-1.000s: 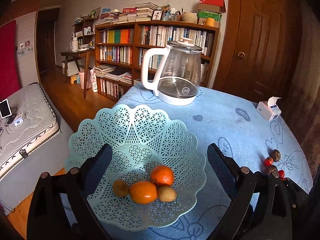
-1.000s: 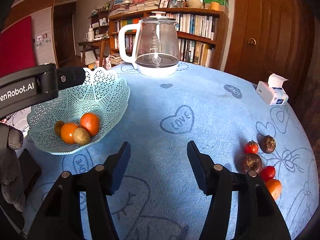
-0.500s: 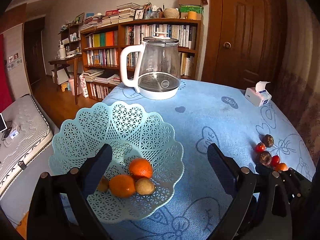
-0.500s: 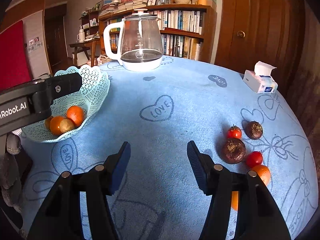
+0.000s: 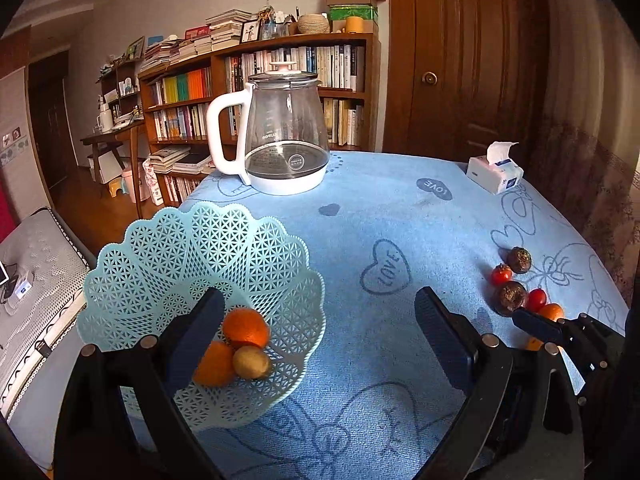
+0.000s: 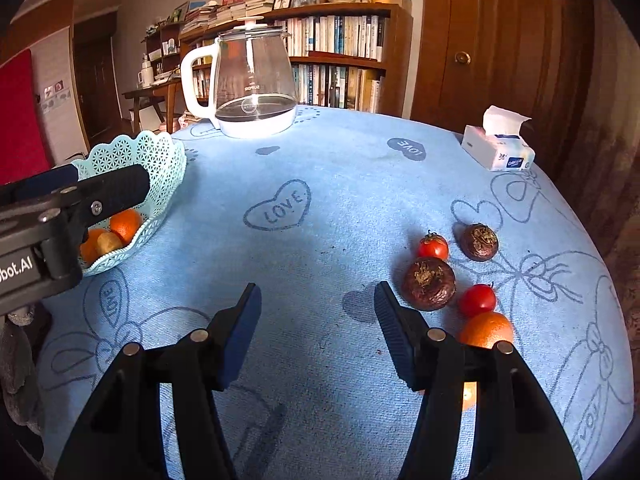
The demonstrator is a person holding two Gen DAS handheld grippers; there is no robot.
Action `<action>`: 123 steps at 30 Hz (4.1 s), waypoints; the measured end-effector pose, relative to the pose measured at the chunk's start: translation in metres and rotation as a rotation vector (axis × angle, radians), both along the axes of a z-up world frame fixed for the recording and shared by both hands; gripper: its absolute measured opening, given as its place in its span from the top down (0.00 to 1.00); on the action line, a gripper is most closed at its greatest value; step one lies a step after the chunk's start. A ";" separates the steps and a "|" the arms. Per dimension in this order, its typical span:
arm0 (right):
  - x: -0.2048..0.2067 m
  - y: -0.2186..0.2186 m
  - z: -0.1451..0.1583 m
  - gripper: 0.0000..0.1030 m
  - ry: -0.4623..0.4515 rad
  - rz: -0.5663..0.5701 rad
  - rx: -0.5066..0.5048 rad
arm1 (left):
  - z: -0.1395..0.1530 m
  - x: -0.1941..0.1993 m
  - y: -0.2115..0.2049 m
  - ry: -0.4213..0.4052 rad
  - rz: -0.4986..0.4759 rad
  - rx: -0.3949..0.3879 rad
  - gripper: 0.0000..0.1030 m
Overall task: Organize fruits
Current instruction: 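Withdraw both tools from the basket toward the fruit on the table, then move the right tool to an orange and close on it, then grasp another orange with the left tool while the right tool holds its orange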
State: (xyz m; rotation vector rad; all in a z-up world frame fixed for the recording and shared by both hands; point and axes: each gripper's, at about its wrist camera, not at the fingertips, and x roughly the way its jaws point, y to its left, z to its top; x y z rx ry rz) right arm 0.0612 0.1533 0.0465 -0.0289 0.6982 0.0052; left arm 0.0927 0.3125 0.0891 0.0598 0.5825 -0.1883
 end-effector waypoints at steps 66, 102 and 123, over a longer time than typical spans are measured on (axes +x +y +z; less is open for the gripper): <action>-0.019 -0.128 0.001 0.61 0.007 -0.147 0.096 | -0.041 -0.033 -0.111 0.087 -0.245 0.137 0.06; -0.024 -0.153 -0.003 0.61 -0.003 -0.202 0.071 | -0.062 -0.053 -0.195 0.178 -0.548 0.105 0.58; -0.022 -0.158 -0.006 0.61 0.008 -0.220 0.100 | -0.048 -0.053 -0.176 0.102 -0.423 0.128 0.68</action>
